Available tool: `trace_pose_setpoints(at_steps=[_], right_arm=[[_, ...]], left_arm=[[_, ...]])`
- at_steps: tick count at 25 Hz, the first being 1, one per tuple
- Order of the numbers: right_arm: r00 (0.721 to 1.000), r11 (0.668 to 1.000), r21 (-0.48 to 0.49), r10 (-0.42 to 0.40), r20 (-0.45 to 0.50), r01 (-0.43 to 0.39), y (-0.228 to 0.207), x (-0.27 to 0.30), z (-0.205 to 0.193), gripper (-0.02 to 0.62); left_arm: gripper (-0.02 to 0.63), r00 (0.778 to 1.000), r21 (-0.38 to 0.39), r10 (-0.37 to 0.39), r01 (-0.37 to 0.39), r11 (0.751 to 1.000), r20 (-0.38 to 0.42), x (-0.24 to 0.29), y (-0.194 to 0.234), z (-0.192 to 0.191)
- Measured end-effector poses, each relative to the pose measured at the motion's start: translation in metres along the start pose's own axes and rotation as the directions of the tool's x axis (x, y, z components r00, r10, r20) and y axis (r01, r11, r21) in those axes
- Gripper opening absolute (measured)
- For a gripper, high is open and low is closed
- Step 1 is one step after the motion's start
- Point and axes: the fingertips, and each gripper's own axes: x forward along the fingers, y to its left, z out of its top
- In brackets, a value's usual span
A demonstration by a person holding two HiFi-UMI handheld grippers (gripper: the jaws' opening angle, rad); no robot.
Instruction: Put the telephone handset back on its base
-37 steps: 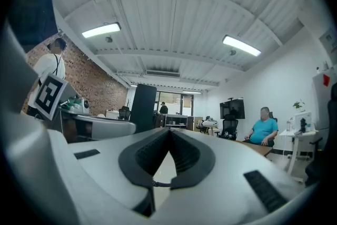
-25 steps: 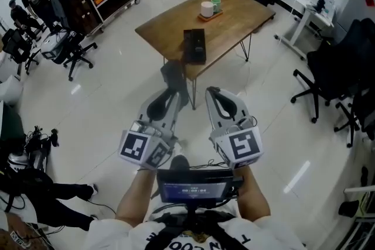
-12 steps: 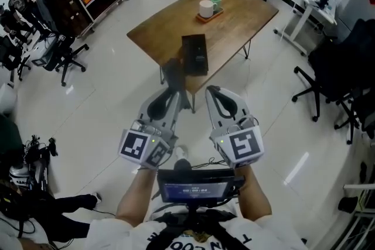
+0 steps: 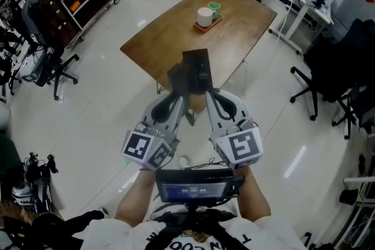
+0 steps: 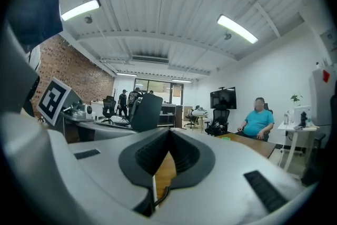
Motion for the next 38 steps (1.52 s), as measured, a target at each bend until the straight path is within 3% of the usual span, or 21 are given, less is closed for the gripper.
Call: trace_pose_setpoints(at_steps=[8,19,25,38], right_arm=[[0.999,0.999,-0.017,-0.032,-0.024,0.031,-0.01,0.035,-0.003,-0.002],[0.998,0.999,0.011,-0.032,-0.049,0.033,-0.044,0.067,-0.023,-0.002],[0.997,0.999,0.028,-0.015,-0.073,0.017,-0.057,0.086,-0.033,-0.002],[0.991,0.998,0.058,-0.021,-0.128,0.029,-0.083,0.1,-0.058,-0.002]], left_arm=[[0.063,0.996,-0.103,-0.073,0.069,0.992,-0.042,0.029,0.038,-0.027],[0.063,0.993,-0.173,-0.06,0.041,0.984,-0.104,0.066,0.071,-0.071],[0.063,0.989,-0.254,-0.054,0.017,0.967,-0.138,0.085,0.101,-0.099],[0.061,0.962,-0.43,-0.156,0.047,0.901,-0.223,0.127,0.149,-0.169]])
